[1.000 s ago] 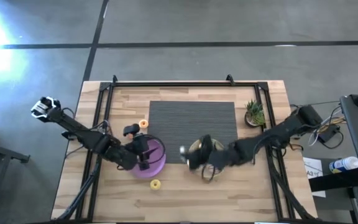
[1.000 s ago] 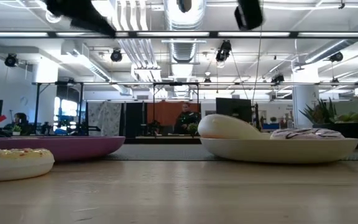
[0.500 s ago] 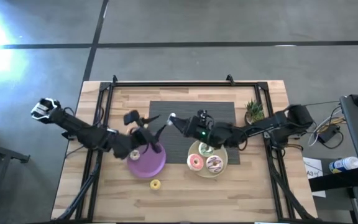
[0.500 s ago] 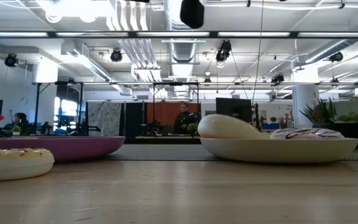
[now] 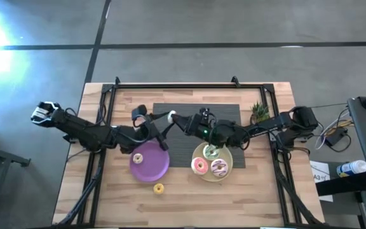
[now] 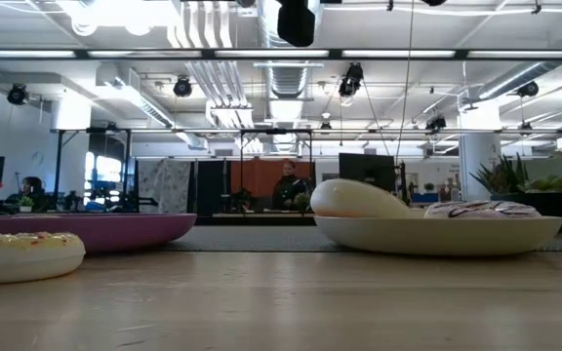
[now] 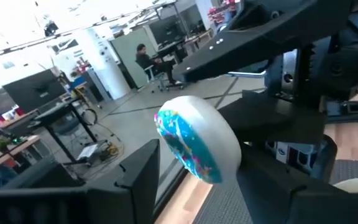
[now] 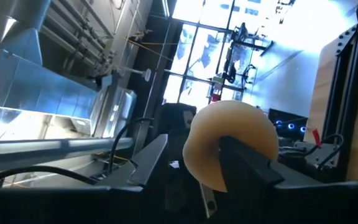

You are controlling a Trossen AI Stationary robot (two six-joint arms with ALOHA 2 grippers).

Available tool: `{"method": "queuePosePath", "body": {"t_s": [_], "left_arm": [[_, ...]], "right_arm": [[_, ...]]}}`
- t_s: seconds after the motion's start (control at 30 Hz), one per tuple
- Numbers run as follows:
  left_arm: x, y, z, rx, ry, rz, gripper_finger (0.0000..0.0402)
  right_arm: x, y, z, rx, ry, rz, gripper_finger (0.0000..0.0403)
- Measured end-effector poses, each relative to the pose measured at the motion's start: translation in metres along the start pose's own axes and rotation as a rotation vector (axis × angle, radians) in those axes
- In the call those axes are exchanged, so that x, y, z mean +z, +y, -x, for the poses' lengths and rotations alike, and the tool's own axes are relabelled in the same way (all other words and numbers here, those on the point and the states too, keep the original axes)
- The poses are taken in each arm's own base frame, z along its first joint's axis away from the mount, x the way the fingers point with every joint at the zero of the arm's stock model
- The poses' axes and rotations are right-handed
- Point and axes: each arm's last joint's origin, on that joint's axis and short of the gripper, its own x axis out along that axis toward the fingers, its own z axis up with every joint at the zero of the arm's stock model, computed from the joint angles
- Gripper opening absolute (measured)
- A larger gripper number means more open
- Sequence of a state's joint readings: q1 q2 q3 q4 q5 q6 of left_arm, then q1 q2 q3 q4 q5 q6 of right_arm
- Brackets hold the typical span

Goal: Pick & Place donuts
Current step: Put the small blue donut on the violet plate

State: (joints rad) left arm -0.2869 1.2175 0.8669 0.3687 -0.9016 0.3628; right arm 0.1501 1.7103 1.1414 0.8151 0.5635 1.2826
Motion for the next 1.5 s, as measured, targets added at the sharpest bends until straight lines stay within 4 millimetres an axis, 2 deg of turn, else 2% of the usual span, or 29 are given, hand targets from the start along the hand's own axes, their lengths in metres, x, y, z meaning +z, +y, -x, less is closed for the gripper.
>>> {"method": "queuePosePath", "body": {"t_s": [0.17,0.43,0.63,0.77,0.87,0.93,1.0,1.07,1.13,1.23,1.5], "left_arm": [[0.0,0.0,-0.001,-0.005,0.0,0.001,0.0131],[-0.003,0.0,-0.001,0.019,0.024,-0.029,0.0012],[-0.004,0.002,-0.002,0.051,0.045,-0.144,0.0006],[-0.013,0.006,-0.002,0.125,0.142,-0.298,0.0005],[-0.025,0.009,0.004,0.127,0.247,-0.431,0.0005],[-0.038,0.01,0.015,0.058,0.335,-0.533,0.0005],[-0.058,0.01,0.03,-0.127,0.454,-0.592,0.0005],[-0.076,0.008,0.044,-0.335,0.61,-0.546,0.0004],[-0.09,0.004,0.054,-0.414,0.73,-0.501,0.0004],[-0.104,-0.007,0.06,-0.43,0.754,-0.507,0.0004],[-0.141,-0.036,0.052,-0.536,0.916,-0.491,0.0022]], "right_arm": [[0.002,-0.002,-0.001,0.0,0.013,-0.008,0.0139],[0.002,-0.004,0.0,0.007,0.069,-0.013,0.0147],[0.01,-0.001,0.005,0.045,0.27,-0.016,0.0163],[0.012,0.003,0.022,0.015,0.513,-0.035,0.0178],[0.013,0.007,0.042,-0.077,0.613,-0.026,0.0187],[0.014,0.009,0.058,-0.197,0.649,0.011,0.0189],[0.014,0.009,0.077,-0.347,0.674,0.058,0.0189],[0.014,0.008,0.093,-0.478,0.674,0.102,0.0189],[0.014,0.009,0.106,-0.554,0.648,0.139,0.0189],[0.016,0.013,0.112,-0.557,0.588,0.165,0.0189],[0.011,0.006,0.111,-0.566,0.594,0.2,0.019]]}}
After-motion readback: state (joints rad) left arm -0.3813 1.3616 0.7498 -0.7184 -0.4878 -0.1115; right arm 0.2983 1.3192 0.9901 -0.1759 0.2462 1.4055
